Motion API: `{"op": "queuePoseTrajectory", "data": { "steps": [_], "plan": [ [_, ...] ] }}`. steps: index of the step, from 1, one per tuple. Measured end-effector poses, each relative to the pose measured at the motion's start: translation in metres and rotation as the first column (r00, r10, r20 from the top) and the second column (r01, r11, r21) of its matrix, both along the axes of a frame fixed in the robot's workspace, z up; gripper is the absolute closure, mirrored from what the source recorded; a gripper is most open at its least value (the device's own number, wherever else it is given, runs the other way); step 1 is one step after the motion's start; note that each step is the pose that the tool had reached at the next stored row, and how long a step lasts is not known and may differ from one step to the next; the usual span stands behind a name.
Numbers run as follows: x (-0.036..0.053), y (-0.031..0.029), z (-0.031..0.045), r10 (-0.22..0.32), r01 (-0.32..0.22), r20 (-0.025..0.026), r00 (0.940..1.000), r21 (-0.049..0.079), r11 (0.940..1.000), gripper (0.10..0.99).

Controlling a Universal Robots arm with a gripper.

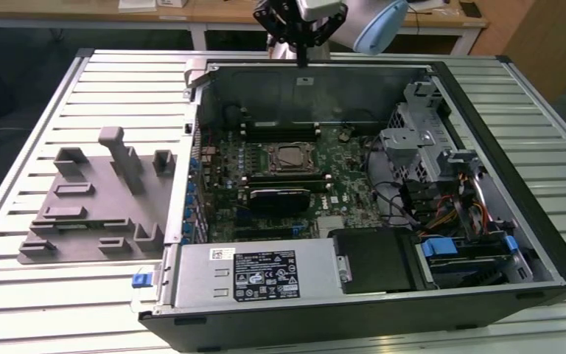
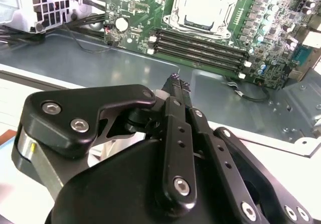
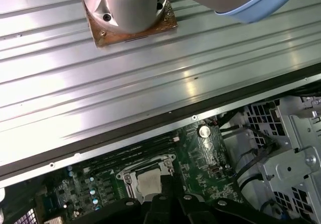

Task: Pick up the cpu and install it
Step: 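Install the first cpu locking lever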

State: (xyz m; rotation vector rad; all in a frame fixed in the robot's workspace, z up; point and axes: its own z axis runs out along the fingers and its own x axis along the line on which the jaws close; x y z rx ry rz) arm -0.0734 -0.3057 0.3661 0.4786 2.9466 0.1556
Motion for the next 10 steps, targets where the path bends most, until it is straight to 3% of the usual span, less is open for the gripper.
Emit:
{"op": "queuePoseTrajectory", "data": {
  "steps": [10],
  "plan": [
    [0.0,-0.0001,-0.0085,0.0,0.0,-0.0059,1.0,0.0,1.0,0.976]
  ]
}}
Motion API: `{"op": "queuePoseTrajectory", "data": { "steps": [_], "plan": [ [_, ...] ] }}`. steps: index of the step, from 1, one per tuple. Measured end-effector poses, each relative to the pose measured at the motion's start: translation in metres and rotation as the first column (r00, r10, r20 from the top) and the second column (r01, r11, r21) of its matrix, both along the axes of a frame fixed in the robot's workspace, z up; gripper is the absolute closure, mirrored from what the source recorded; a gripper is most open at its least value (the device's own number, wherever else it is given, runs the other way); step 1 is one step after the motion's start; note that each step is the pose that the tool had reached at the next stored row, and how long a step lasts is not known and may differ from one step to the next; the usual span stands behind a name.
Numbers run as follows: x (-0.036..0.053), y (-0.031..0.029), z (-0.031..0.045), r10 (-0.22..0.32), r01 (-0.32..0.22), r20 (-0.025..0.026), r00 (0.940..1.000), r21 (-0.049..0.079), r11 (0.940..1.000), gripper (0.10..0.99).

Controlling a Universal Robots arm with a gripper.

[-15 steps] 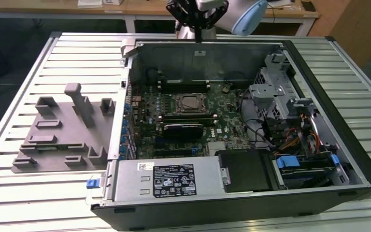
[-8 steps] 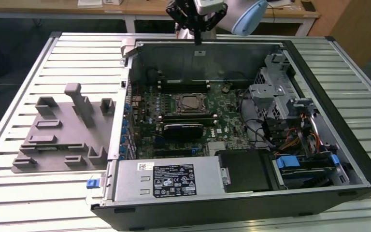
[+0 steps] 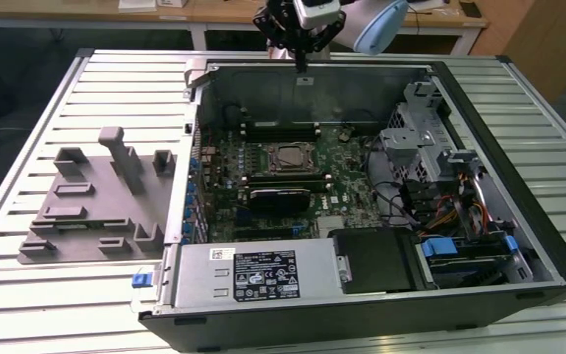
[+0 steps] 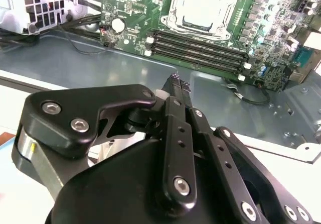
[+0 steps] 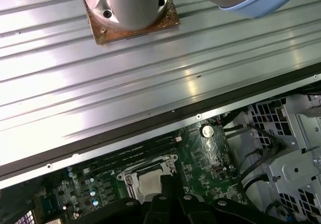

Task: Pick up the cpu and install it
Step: 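Install the first cpu locking lever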

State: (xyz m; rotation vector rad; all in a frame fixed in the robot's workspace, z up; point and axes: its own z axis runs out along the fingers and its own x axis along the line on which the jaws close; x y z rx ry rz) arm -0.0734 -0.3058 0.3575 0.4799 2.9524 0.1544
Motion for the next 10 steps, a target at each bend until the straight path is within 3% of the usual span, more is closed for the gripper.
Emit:
{"op": "queuePoseTrajectory", "data": {
  "steps": [10],
  "plan": [
    [0.0,-0.0041,-0.0027,0.0,0.0,0.0,1.0,0.0,1.0,0.976]
  ]
}}
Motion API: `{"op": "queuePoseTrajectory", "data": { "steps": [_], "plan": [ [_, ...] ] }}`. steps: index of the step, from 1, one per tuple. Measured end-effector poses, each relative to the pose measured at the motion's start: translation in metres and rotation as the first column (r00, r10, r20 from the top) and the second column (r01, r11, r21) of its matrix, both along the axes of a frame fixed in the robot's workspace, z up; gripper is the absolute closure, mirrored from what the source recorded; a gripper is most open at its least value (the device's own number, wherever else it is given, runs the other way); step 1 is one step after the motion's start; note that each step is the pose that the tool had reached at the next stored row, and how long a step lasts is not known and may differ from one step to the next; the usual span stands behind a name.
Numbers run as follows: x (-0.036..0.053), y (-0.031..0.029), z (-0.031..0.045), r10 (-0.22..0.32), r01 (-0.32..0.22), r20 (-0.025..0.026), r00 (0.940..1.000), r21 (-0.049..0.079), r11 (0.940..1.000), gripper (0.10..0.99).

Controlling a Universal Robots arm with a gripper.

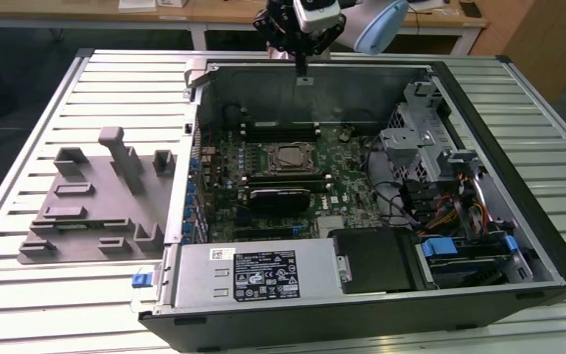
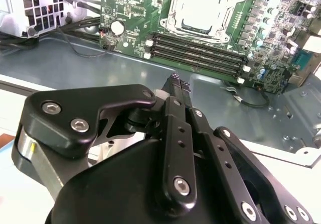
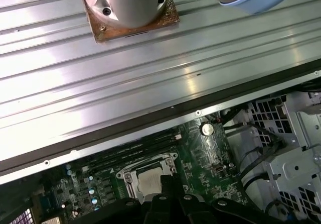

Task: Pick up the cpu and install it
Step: 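Install the first cpu locking lever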

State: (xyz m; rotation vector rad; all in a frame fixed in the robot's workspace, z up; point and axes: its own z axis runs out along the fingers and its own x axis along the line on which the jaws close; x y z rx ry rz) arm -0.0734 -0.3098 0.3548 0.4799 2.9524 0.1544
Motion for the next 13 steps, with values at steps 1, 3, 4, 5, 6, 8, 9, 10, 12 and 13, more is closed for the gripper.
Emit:
{"op": "queuePoseTrajectory", "data": {
  "steps": [1,3,4,5,6,8,9,10,12,13],
  "plan": [
    [0.0,-0.0006,-0.0006,0.0,0.0,0.0,1.0,0.0,1.0,0.976],
    [0.0,-0.0019,-0.0019,0.0,0.0,0.0001,1.0,0.0,1.0,0.976],
    [0.0,-0.0026,-0.0027,0.0,0.0,0.0,1.0,0.0,1.0,0.976],
    [0.0,-0.0034,-0.0034,0.0,0.0,0.0,1.0,0.0,1.0,0.976],
    [0.0,-0.0043,-0.0042,0.0,0.0,0.0,1.0,0.0,1.0,0.976],
    [0.0,-0.0057,-0.0057,0.0,0.0,0.0,1.0,0.0,1.0,0.976],
    [0.0,-0.0064,-0.0064,0.0,0.0,0.0001,1.0,0.0,1.0,0.976],
    [0.0,-0.007,-0.0071,0.0,0.0,0.0001,1.0,0.0,1.0,0.976],
    [0.0,-0.0082,-0.0087,0.0,0.0,0.0001,1.0,0.0,1.0,0.976],
    [0.0,-0.0087,-0.0097,0.0,0.0,0.0001,1.0,0.0,1.0,0.976]
  ]
}}
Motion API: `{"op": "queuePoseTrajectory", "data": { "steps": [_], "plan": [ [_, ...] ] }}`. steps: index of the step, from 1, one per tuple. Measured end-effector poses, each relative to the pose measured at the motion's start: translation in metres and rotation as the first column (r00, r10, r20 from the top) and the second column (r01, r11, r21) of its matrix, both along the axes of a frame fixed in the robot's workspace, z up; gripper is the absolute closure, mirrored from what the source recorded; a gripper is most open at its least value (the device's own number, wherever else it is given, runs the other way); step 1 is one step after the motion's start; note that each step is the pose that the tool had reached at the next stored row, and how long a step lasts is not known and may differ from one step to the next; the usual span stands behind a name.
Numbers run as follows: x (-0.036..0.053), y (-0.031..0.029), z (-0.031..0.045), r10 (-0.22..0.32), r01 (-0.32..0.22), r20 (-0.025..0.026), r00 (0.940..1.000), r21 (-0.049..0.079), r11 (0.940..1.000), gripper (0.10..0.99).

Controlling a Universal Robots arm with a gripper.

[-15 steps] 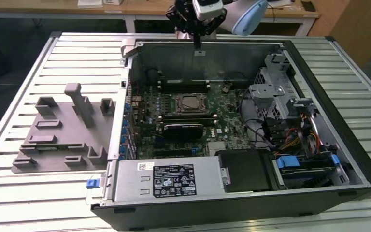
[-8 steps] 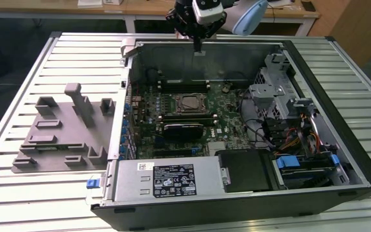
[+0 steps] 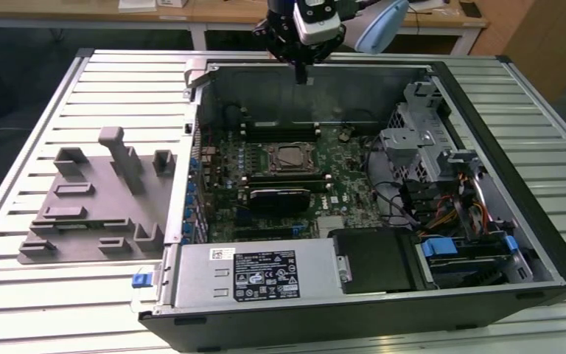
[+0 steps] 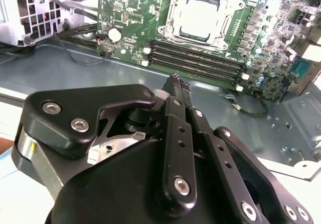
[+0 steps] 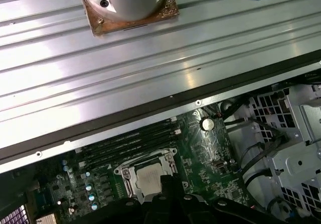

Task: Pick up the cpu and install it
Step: 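Install the first cpu locking lever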

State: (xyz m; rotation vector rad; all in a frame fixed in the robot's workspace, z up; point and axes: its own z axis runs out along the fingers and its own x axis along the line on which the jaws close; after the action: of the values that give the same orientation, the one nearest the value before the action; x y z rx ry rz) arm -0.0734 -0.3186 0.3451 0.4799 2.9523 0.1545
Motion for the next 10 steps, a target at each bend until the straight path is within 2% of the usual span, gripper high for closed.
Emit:
{"op": "queuePoseTrajectory", "data": {
  "steps": [10],
  "plan": [
    [0.0,-0.004,-0.0097,0.0,0.0,0.0,1.0,0.0,1.0,0.976]
  ]
}}
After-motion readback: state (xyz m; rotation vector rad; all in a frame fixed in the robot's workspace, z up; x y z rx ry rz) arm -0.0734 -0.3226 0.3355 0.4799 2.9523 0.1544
